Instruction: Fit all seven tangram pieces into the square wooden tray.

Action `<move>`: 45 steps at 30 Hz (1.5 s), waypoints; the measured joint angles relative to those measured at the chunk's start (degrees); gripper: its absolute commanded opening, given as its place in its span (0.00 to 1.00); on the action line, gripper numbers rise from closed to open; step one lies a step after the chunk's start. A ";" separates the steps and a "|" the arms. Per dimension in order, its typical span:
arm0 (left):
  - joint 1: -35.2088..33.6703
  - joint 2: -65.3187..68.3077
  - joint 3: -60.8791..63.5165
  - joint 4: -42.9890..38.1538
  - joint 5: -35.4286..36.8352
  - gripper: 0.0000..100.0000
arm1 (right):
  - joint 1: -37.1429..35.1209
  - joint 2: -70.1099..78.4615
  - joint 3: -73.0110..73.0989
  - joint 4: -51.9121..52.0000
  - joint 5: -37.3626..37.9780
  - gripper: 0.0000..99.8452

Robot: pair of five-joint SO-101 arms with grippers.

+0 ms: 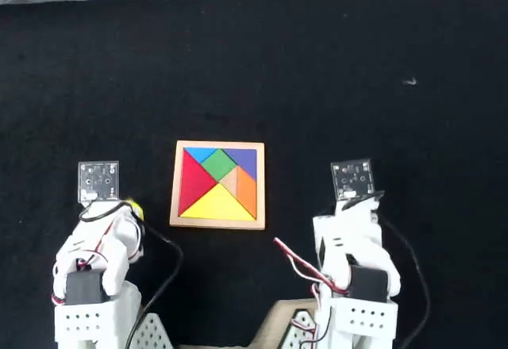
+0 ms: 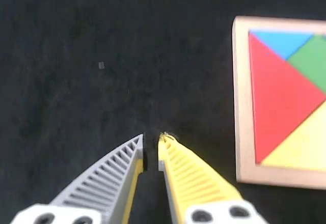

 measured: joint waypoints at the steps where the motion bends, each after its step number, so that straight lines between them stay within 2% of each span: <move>1: 0.00 0.00 0.00 1.49 0.26 0.06 | -1.58 0.00 0.00 1.67 0.09 0.01; 5: 0.00 -0.09 0.00 7.38 0.79 0.06 | -7.03 0.00 0.00 3.08 -0.44 0.01; 7: 0.00 -0.09 0.00 8.09 0.97 0.05 | -8.88 0.00 0.00 3.34 -3.69 0.01; 10: 0.00 -0.09 0.00 8.35 1.23 0.03 | -9.49 0.00 0.00 3.43 -9.32 0.01; 13: 0.00 -0.09 0.00 8.35 1.32 0.03 | -9.67 0.00 0.00 3.43 -11.43 0.01; 45: 0.00 -0.09 0.00 8.35 1.32 0.03 | -9.85 0.00 0.00 3.43 -12.13 0.01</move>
